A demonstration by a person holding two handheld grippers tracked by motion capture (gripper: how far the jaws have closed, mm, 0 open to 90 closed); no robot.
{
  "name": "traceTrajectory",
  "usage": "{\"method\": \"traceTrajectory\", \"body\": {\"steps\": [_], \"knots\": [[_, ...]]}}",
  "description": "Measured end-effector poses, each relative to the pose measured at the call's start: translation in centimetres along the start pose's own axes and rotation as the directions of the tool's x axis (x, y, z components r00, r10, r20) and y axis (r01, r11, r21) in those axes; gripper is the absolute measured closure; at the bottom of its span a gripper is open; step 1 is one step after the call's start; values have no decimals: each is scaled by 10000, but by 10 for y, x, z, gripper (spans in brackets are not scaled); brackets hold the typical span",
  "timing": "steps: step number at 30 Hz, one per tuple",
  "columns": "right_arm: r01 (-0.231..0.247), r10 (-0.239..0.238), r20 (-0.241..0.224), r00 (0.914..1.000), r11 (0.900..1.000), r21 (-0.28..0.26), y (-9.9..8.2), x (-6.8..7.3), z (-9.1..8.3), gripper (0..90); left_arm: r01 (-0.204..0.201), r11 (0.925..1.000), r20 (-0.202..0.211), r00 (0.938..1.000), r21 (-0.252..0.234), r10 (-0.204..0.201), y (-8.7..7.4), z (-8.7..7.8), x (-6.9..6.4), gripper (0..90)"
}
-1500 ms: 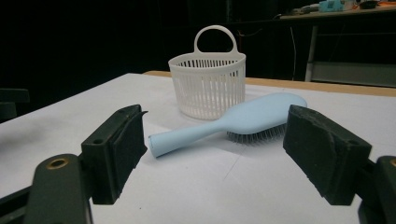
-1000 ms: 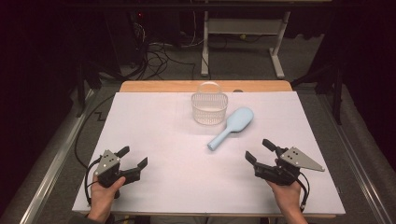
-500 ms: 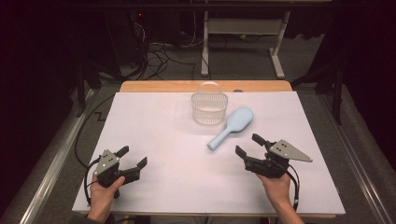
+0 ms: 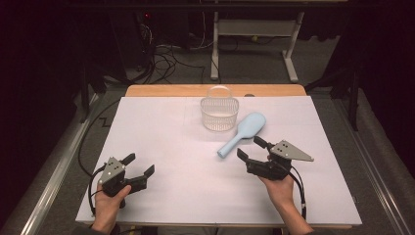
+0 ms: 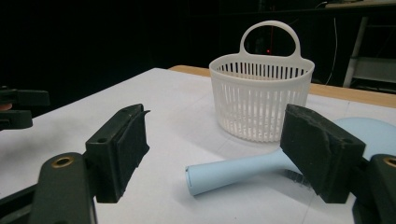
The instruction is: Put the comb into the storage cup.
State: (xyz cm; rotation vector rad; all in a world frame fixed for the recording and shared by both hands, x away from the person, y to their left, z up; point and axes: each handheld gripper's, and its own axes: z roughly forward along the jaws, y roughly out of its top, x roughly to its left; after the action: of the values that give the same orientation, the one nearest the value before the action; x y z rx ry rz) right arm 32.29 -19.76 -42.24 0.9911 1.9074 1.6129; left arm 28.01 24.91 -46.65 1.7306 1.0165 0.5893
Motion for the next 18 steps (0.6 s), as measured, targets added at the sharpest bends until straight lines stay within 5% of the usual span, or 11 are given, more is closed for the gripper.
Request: {"method": "traceTrajectory", "body": {"steps": [18], "knots": [[-236,261,-255,9993,9955,916,9,0,32,285,20,10000,24,10000,61,-21,0,1,1,169]]}}
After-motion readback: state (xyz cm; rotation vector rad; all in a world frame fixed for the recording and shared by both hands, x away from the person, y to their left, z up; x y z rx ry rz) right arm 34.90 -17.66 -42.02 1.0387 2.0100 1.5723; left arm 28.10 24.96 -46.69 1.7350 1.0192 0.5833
